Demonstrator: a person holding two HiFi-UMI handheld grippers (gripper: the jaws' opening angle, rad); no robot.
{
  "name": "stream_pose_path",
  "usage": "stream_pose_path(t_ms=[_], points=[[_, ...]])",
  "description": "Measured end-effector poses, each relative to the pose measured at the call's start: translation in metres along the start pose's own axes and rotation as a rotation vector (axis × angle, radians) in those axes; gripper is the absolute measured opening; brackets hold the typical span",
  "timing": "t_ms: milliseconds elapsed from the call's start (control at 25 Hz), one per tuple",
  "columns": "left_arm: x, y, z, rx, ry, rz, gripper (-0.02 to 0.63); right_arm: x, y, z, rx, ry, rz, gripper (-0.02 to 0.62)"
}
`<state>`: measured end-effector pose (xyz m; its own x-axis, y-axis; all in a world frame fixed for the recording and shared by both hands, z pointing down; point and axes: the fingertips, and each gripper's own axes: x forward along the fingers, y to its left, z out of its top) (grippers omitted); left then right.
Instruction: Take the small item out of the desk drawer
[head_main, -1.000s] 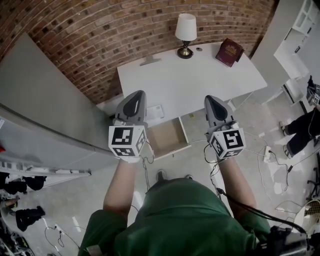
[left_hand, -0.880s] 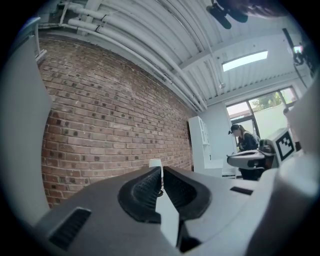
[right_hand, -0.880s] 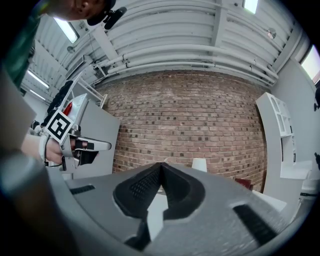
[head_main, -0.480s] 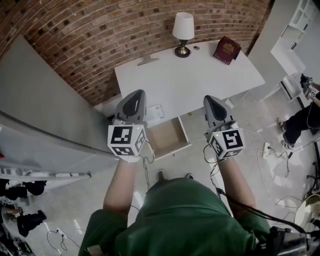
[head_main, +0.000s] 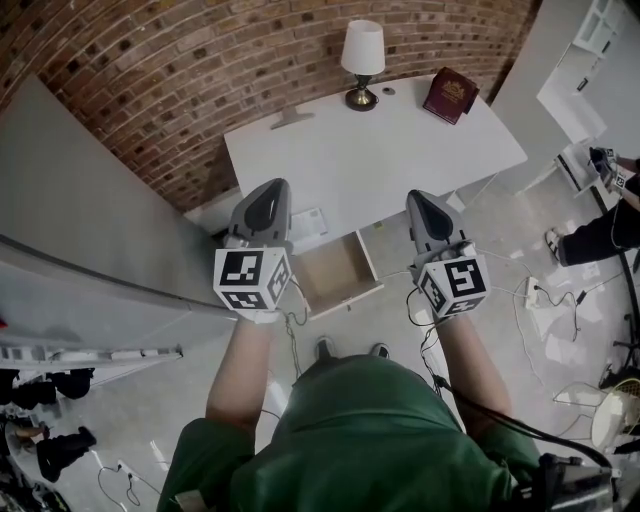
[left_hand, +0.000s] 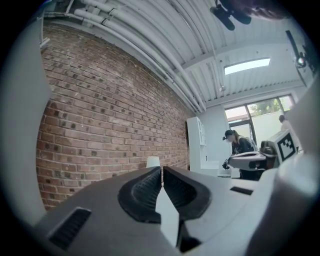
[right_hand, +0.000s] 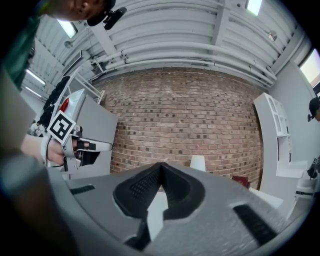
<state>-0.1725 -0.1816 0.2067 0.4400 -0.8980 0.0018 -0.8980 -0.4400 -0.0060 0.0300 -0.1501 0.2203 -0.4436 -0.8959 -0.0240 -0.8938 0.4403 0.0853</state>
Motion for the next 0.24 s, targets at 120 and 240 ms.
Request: stream_pose_path(t_ms=[120,240], points=[[0.0017,0.0043,-0.0017,-0.002,0.002,-0.002,0.011,0.0029,0.0004,-0.0007,-0.001,0.001,-0.006,0.002],[0.004,0.0087,-0.0033,-0.001,0.003,-0.004,0.011,0.0059,0.0003,-0.0027,-0.002,0.003,-0.013,0.002]])
